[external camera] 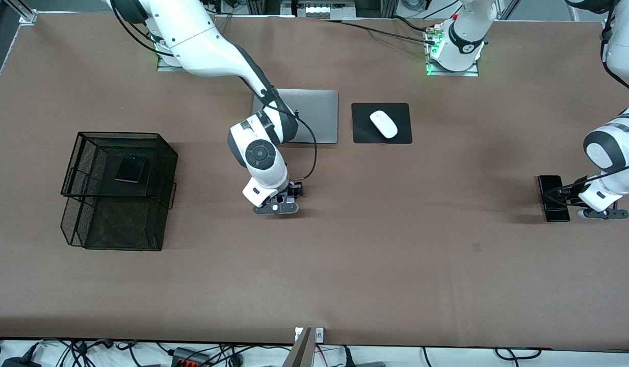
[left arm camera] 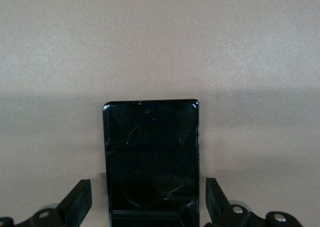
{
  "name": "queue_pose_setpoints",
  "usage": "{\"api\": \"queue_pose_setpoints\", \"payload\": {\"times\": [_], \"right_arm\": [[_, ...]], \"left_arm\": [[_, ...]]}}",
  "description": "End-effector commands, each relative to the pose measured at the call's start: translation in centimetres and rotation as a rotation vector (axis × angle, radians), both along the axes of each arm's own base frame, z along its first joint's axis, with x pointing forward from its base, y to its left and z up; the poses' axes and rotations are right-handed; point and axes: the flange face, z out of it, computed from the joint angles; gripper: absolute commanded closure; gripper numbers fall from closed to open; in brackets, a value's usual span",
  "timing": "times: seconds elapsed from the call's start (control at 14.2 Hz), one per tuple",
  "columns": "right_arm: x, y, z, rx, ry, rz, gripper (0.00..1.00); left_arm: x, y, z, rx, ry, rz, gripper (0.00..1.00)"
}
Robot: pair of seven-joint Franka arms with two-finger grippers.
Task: Place phones with both arms
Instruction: 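Grasp the large black phone with the left gripper while the right gripper lifts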
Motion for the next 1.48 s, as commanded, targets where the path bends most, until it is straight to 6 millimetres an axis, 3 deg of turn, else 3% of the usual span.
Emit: {"api": "queue_pose_setpoints", "payload": {"times": [0.0,0.14,0.21,0.49,0.7,0.85,0.92,0.99,1.13,1.27,1.41], "right_arm": [[1.3,-0.2,3.2,0.026,-0.018,-0.017,0.65],[2.7,-2.8,8.3,0.011,0.007,-0.041,0.65],[3.9,-5.3,10.6,0.004,0.011,-0.068,0.65],[7.4,-16.9,15.4,-0.021,0.093,-0.093,0.65],[9.4,-25.2,16.7,-0.021,0.121,-0.087,0.65],[10.6,-31.5,16.3,-0.014,0.125,-0.091,0.65],[11.0,-34.0,15.9,-0.012,0.126,-0.098,0.65],[11.3,-36.5,15.8,-0.010,0.125,-0.092,0.65],[11.5,-39.9,15.7,-0.005,0.122,-0.092,0.63],[11.5,-42.6,14.3,-0.010,0.138,-0.127,0.63],[11.5,-44.6,13.1,-0.026,0.150,-0.123,0.63]], "left_arm": [[-0.6,-0.5,0.6,-0.002,0.011,0.006,0.00],[-0.7,-0.6,0.2,-0.003,0.013,-0.006,0.00],[-0.7,-0.6,0.2,-0.003,0.013,-0.007,0.07],[-0.7,-0.6,0.2,-0.003,0.012,-0.037,0.38],[-0.7,-0.6,0.2,-0.004,0.014,-0.037,0.66],[-0.5,-0.8,0.7,-0.006,0.014,-0.026,0.76],[-0.1,-1.5,1.6,-0.016,0.026,-0.036,0.76],[0.3,-2.6,3.5,-0.045,0.065,-0.044,0.76],[2.4,-7.4,8.2,-0.082,0.142,0.000,0.76],[4.9,-13.7,13.1,-0.100,0.204,0.018,0.75],[6.7,-19.9,16.2,-0.084,0.188,-0.051,0.75]]}}
